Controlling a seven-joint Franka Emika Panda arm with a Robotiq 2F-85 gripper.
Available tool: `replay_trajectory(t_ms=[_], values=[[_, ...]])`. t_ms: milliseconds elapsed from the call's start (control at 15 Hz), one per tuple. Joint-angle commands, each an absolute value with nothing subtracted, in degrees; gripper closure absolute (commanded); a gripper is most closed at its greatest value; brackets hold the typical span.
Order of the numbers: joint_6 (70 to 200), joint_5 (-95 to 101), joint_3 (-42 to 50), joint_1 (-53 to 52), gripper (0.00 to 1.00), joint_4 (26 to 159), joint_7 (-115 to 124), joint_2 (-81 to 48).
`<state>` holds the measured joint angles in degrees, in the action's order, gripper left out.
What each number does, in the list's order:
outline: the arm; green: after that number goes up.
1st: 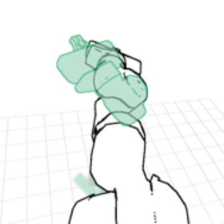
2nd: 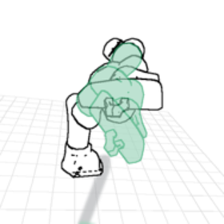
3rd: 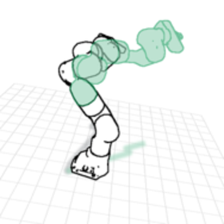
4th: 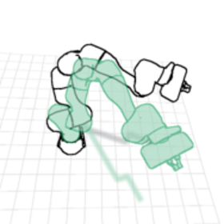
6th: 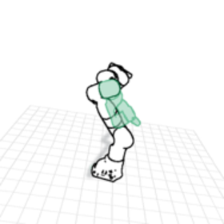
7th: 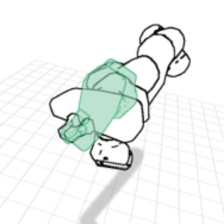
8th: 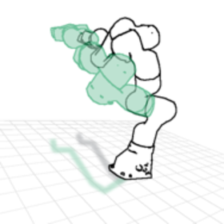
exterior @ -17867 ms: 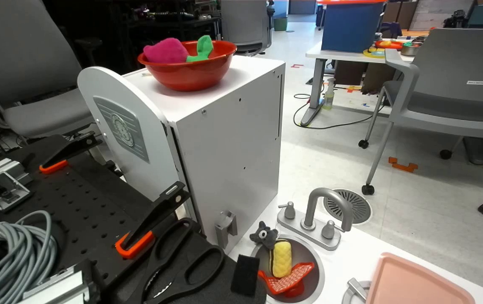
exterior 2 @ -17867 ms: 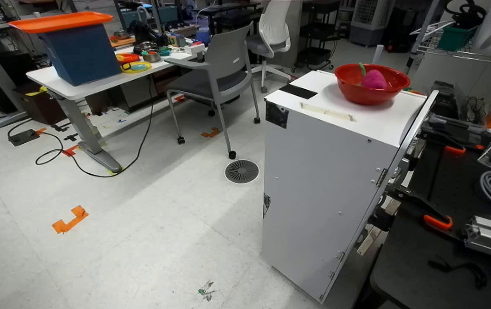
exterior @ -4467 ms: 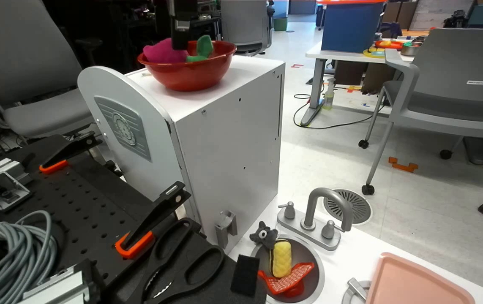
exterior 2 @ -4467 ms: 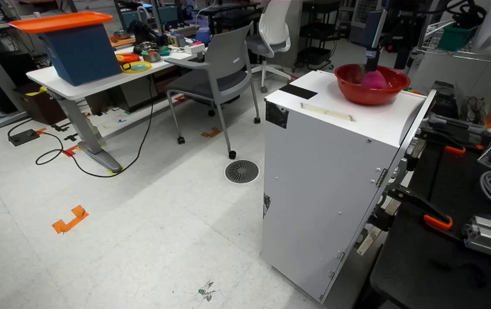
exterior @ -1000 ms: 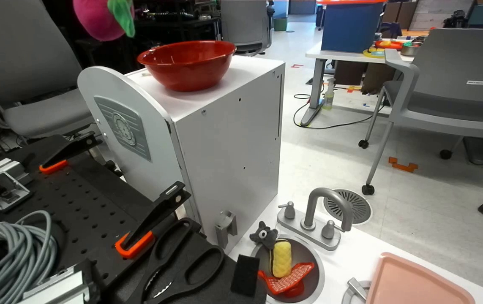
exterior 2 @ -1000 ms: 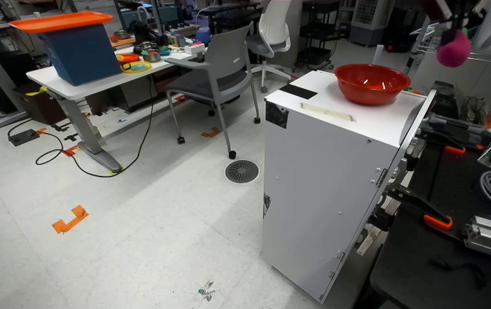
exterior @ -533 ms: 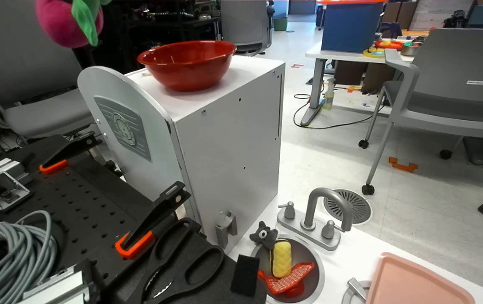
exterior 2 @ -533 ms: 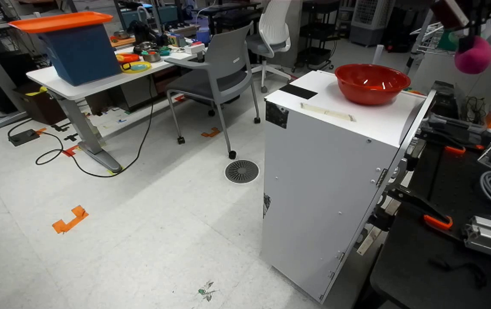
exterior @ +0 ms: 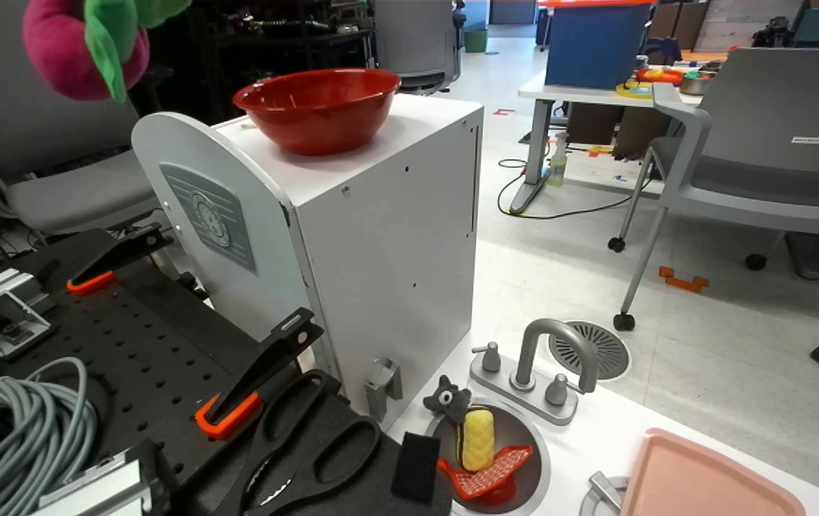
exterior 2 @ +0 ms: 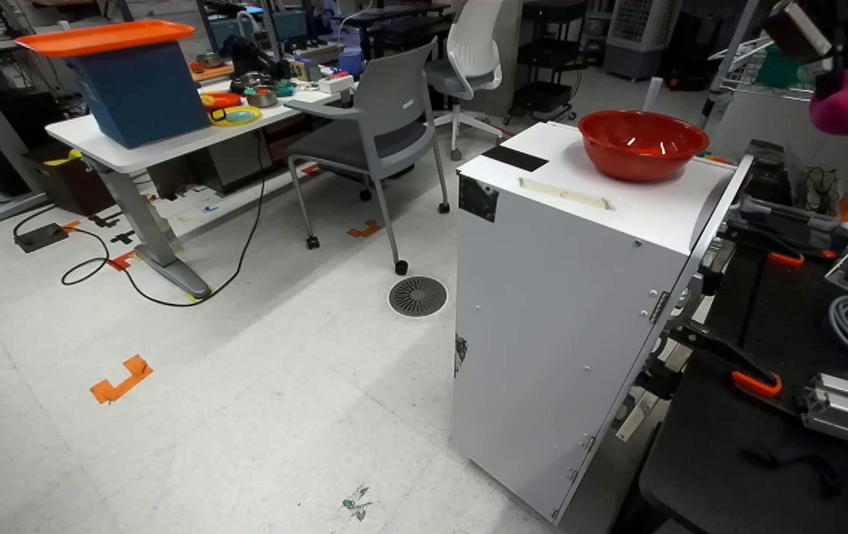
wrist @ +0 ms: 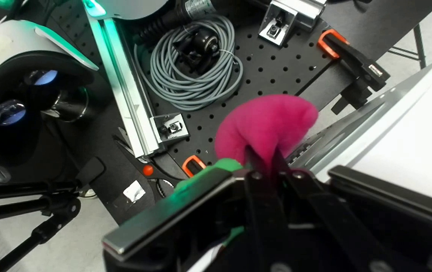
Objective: Remove the beetroot plushie out of the bowl
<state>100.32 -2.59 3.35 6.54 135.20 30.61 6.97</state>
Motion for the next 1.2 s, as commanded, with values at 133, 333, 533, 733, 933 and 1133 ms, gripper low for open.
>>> replay_trajectory(t_ms=[133, 333, 533, 733, 933, 1133], values=[[101.7, -0.1, 4.4, 8.1, 0.98, 136.1, 33.1, 10.1], [102.3, 4.6, 4.3, 8.8, 0.98, 135.8, 35.3, 10.5], [100.9, 8.8, 4.1, 9.1, 0.98, 135.4, 37.0, 10.2], [98.9, 13.5, 3.7, 9.3, 0.98, 134.7, 41.2, 9.0], [99.6, 16.8, 4.1, 9.1, 0.98, 134.5, 42.9, 8.5], [104.2, 16.5, 4.7, 9.0, 0.98, 134.9, 42.8, 8.0]])
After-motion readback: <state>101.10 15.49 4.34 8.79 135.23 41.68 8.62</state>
